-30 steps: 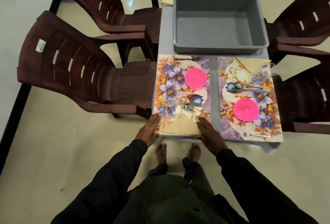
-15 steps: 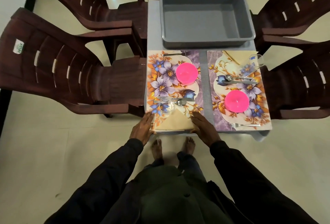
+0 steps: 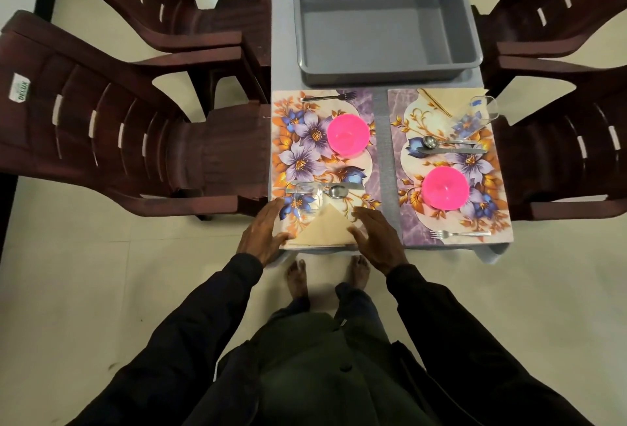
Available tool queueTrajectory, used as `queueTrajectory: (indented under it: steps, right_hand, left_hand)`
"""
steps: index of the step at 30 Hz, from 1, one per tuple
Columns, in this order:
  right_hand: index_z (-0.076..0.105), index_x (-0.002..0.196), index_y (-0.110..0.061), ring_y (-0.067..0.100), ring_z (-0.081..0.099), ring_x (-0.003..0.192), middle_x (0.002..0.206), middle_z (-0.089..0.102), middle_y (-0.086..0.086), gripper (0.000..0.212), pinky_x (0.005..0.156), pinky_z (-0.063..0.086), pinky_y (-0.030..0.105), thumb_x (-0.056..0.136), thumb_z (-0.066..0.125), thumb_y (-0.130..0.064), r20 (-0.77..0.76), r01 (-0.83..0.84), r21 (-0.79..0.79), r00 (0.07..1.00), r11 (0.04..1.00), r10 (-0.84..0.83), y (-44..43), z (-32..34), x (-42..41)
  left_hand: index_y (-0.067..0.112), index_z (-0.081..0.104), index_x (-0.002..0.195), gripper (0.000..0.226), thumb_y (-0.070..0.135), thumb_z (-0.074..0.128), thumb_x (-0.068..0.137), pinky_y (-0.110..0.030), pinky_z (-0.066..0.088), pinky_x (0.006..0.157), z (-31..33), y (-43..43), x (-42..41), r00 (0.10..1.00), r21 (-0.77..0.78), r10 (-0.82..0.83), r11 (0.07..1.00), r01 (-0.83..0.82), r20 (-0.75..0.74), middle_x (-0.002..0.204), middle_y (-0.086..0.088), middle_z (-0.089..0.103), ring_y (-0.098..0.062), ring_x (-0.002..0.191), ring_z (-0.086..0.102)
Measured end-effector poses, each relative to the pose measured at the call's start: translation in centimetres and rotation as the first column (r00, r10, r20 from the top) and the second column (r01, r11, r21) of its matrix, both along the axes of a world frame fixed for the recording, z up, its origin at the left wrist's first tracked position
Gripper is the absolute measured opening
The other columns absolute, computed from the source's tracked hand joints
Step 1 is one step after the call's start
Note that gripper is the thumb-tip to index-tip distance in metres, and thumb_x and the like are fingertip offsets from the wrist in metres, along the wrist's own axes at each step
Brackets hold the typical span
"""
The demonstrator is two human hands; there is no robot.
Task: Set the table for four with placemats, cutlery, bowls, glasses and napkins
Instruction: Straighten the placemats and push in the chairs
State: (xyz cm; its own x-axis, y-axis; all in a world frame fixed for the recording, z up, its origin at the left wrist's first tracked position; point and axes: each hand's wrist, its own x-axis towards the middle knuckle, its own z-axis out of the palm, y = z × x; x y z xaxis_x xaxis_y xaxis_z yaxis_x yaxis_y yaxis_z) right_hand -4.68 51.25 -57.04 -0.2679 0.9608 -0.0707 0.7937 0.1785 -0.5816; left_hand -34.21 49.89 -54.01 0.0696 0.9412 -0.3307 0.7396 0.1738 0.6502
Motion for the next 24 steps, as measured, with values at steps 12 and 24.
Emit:
queueTrajectory:
  steps: [12, 24]
  right_hand:
    - [0.070, 0.106, -0.005, 0.031, 0.065, 0.101, 0.108, 0.070, 0.015, 0.026, 0.080, 0.058, 0.040, 0.082, 0.076, 0.002, 0.157, 0.035, 0.107, 0.986, 0.994, -0.051, 8.3, -0.1, -1.5]
    - [0.072, 0.085, -0.007, 0.024, 0.060, 0.085, 0.093, 0.065, 0.011, 0.011, 0.064, 0.050, 0.028, 0.082, 0.078, 0.002, 0.196, 0.010, 0.162, 0.980, 0.987, -0.042, 10.1, -1.8, -1.8]
  left_hand:
    - [0.013, 0.039, 0.155, 0.090, -0.024, 0.060, 0.076, -0.050, 0.048, 0.110, -1.3, 4.9, -1.5, 0.967, 0.084, -0.238, 0.966, 0.246, -0.085, 0.155, -0.011, 0.045, -0.033, 0.138, 0.049]
    - [0.015, 0.005, 0.163, 0.088, -0.004, 0.051, 0.091, -0.039, 0.001, 0.129, -3.7, 6.8, -2.2, 0.807, -0.036, -0.485, 0.863, 0.504, -0.337, 0.171, -0.003, 0.003, -0.018, 0.158, -0.003]
